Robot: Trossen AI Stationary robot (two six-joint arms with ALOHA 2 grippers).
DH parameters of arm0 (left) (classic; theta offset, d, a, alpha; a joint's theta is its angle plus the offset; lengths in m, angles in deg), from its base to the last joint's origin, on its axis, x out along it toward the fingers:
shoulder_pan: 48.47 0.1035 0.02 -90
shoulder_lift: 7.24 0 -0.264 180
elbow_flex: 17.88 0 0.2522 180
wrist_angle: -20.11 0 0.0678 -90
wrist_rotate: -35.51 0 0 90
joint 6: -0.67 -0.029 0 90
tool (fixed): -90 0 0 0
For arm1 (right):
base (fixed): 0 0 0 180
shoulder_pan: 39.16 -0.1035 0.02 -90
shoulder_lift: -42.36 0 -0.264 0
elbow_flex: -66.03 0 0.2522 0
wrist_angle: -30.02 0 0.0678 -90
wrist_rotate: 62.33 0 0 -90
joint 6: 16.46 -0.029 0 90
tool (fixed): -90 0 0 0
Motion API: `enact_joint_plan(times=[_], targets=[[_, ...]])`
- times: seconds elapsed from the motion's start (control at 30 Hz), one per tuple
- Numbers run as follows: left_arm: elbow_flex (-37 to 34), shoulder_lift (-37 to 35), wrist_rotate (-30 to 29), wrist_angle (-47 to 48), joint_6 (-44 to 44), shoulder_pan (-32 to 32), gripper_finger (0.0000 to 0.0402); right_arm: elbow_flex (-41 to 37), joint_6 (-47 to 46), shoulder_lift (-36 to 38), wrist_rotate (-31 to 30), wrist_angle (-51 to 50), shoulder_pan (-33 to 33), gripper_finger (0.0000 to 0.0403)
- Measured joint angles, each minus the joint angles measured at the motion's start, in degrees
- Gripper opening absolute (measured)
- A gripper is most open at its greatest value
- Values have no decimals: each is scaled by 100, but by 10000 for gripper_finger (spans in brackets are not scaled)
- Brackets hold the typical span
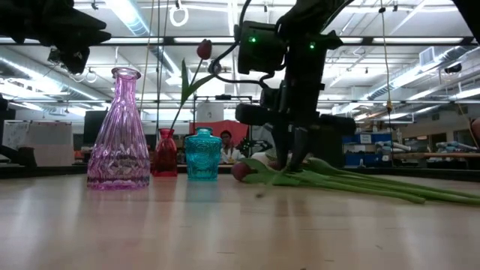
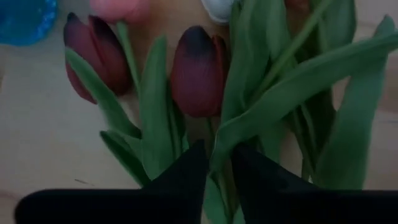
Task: Sort flowers into vase by color
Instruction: Put the center pink flower into the pink vase
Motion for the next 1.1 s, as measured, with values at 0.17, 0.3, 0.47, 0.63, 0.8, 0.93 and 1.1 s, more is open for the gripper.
enact_joint_plan(times=[0.17, 0.3, 0.47, 0.63, 0.8, 0.93, 1.1], targets=[[0, 0, -9, -35, -2, 2, 106, 5, 477, 0, -13, -73, 38, 39], [0, 0, -51, -75, -16, 0, 106, 277, 1151, 0, 90, -292, 66, 11], [0, 2, -92, -201, -24, 1, 106, 870, 1981, 99, 194, -599, 54, 17], [0, 0, -109, -426, -4, 1, 106, 1306, 2928, 441, 645, -781, 0, 29], [0, 0, -79, -449, 11, 0, 106, 1362, 4019, 1077, 875, -528, -173, 23], [0, 0, -75, -470, 150, 1, 106, 1031, 5225, 1454, 678, 1037, -445, 24], [0, 0, 7, -468, 312, 0, 106, 391, 6272, 1386, 815, 4805, -734, 27]])
